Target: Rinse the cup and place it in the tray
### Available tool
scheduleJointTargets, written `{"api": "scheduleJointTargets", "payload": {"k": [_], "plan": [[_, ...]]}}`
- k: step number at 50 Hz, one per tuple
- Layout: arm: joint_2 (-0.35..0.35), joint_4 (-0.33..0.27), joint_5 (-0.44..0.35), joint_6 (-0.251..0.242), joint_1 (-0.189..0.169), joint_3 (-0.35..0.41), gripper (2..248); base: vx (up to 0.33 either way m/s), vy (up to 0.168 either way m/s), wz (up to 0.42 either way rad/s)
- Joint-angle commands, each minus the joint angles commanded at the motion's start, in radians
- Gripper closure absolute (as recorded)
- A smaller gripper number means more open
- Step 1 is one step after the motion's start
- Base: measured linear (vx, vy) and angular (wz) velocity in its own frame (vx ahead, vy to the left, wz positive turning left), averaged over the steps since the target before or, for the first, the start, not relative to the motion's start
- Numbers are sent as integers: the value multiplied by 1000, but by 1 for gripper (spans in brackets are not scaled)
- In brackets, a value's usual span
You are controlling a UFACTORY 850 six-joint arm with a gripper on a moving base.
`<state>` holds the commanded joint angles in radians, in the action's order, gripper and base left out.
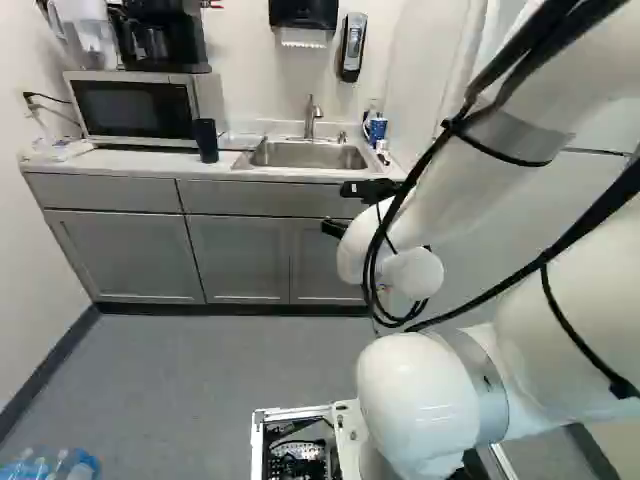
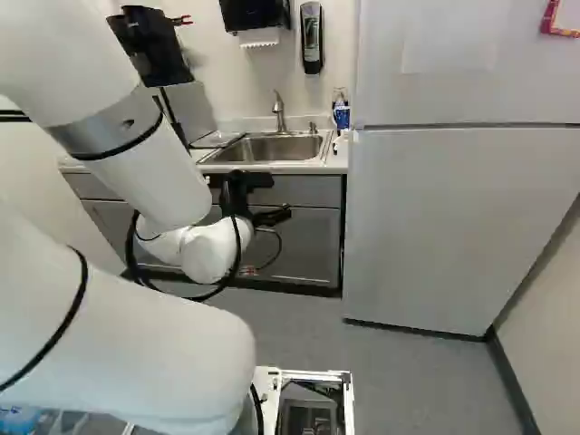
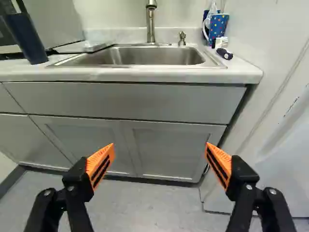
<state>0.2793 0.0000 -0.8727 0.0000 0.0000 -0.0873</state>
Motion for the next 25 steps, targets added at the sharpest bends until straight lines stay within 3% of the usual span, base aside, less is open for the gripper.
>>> {"api": "scheduleJointTargets", "payload": {"k": [25], "plan": [[0,0,0,0,0,-22,3,0,0,0]]}}
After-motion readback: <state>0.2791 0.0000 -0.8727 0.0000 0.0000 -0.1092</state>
